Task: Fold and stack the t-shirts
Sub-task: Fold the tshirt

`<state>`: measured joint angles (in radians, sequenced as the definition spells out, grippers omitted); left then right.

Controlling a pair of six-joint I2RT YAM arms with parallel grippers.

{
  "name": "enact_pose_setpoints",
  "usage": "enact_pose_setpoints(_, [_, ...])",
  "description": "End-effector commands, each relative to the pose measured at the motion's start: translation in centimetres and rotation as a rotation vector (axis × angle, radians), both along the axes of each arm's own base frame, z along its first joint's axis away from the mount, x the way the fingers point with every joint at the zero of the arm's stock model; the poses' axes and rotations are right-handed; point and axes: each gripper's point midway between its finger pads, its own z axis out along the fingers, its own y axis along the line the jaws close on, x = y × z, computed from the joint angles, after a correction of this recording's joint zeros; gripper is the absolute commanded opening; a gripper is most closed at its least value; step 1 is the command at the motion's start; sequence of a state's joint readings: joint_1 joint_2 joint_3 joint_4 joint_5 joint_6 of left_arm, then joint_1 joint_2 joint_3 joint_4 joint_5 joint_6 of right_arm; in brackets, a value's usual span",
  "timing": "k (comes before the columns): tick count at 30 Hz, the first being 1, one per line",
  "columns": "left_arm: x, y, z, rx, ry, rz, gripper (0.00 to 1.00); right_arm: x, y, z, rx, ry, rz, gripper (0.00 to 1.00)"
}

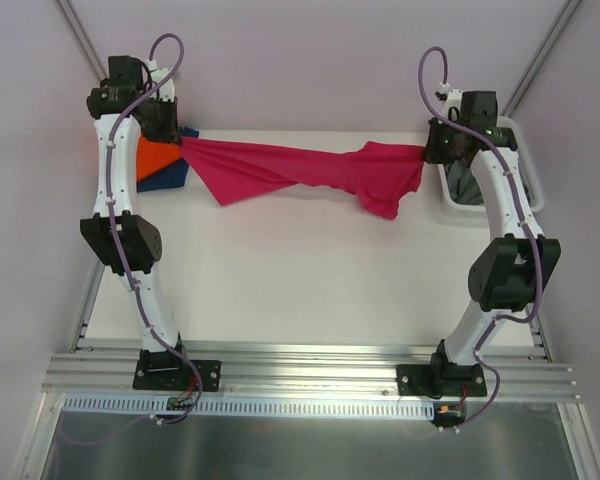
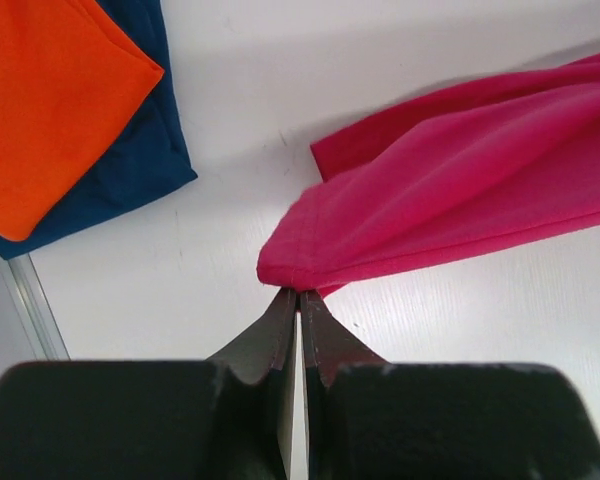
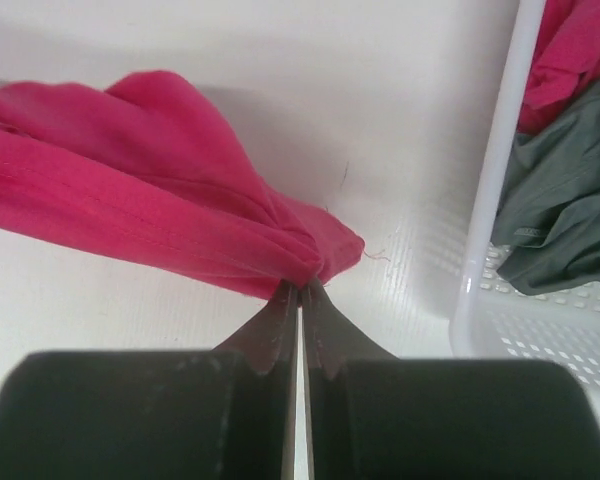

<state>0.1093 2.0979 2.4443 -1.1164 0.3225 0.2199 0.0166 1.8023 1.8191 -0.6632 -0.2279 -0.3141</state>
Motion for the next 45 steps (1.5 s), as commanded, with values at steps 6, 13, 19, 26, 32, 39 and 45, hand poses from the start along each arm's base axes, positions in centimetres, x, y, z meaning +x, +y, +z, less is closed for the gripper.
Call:
enact_pose_setpoints(6, [1.8, 1.8, 7.7, 0.056, -0.264, 0.037, 0.0, 2.2, -3.3, 8.4, -0.017, -0.198, -0.069, 0.01])
enact_pose_setpoints(13, [-7.0, -3.0, 2.9, -0.131, 0.0, -0.107, 0.0, -9.6, 2.7, -1.0, 0.268, 0.211, -0.005, 0.01])
enact_pose_setpoints(19, [-15.9, -6.8, -3.0, -0.341, 0.375, -0.141, 0.0, -22.8, 8.0, -7.8, 0.403, 0.56, 0.044, 0.01])
enact_pose_setpoints(26, [-16.5, -6.2, -3.2, -0.282, 0.363, -0.135, 0.99, -22.9, 8.5, -8.1, 0.316, 0.495, 0.107, 0.68])
enact_pose_setpoints(32, [-7.7, -3.7, -3.5, -0.149, 0.253, -0.096, 0.99, -16.0, 7.2, -7.5, 0.299, 0.411, 0.052, 0.65])
enact_pose_setpoints(39, [-3.0, -4.3, -9.1, -0.116, 0.314, -0.122, 0.99, -13.9, 7.1, -9.9, 0.269, 0.485, 0.055, 0.57])
enact_pose_setpoints(45, [-2.3, -5.7, -10.8, -0.107, 0.34, -0.146, 0.99, -16.0, 7.7, -13.6, 0.236, 0.611, 0.072, 0.52])
